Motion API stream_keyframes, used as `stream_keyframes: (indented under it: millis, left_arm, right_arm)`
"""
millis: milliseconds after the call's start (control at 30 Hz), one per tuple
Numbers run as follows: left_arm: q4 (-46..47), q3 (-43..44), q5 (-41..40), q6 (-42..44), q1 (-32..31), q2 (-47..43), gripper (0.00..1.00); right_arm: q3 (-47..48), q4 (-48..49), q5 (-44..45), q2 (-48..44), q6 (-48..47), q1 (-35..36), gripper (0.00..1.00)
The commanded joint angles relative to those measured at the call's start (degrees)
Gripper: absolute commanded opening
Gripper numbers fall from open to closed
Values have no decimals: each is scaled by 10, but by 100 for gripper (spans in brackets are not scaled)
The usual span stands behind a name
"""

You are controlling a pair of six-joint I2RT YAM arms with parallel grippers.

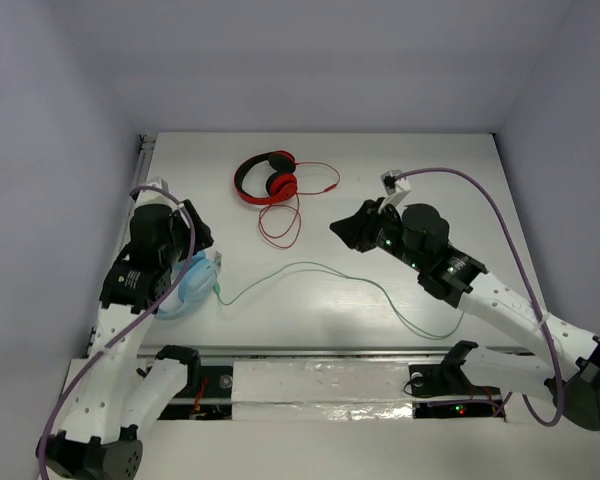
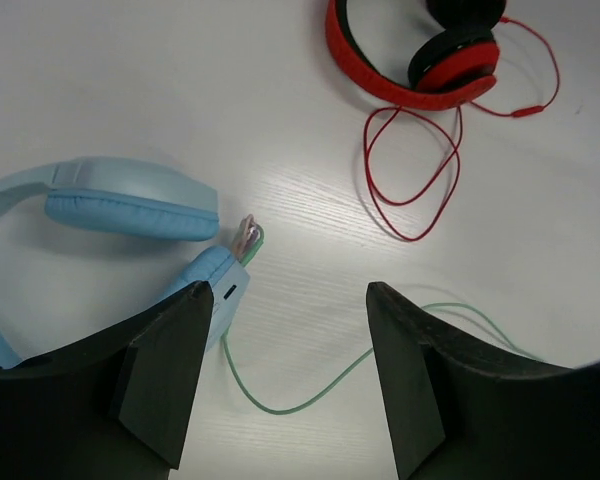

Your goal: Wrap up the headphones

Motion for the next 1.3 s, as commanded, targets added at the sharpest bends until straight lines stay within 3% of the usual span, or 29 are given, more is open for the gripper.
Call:
stream_keyframes:
  millis: [0, 167, 200, 267, 300, 367, 400, 467, 667, 800, 1033, 1267]
  left_arm:
    - [-12, 10, -7, -28, 0, 15, 61]
    - [57, 43, 14, -46, 0, 15, 56]
    - [71, 47, 21, -47, 0, 14, 54]
    - [104, 57, 40, -49, 0, 7, 50]
    - [112, 59, 46, -46, 0, 4, 41]
    - [133, 58, 64, -39, 0, -7, 35]
    - [136, 58, 65, -34, 0, -11, 15]
    - [134, 61, 56, -21, 0, -22, 0]
    - [142, 62, 19, 2, 0, -78, 0]
    - [126, 75, -11, 22, 0, -100, 0]
    - [161, 90, 31, 17, 0, -174, 2]
    - [217, 33, 71, 8, 0, -235, 11]
  right_arm:
    - [-1, 39, -9, -1, -25, 7, 31]
    - [-1, 58, -43, 35, -29, 26, 36]
    - [1, 59, -43, 41, -32, 31, 30]
    - [9, 59, -53, 60, -41, 49, 10]
    - [11, 62, -57, 64, -44, 54, 0]
    - [16, 67, -66, 78, -51, 64, 0]
    - [20, 67, -64, 83, -53, 74, 0]
    - [37, 63, -51, 102, -54, 86, 0]
    - [126, 52, -35, 198, -59, 124, 0]
    - [221, 42, -7, 320, -69, 175, 0]
    - [433, -11, 1, 524, -95, 210, 1]
    - [677, -99, -7, 705, -116, 210, 28]
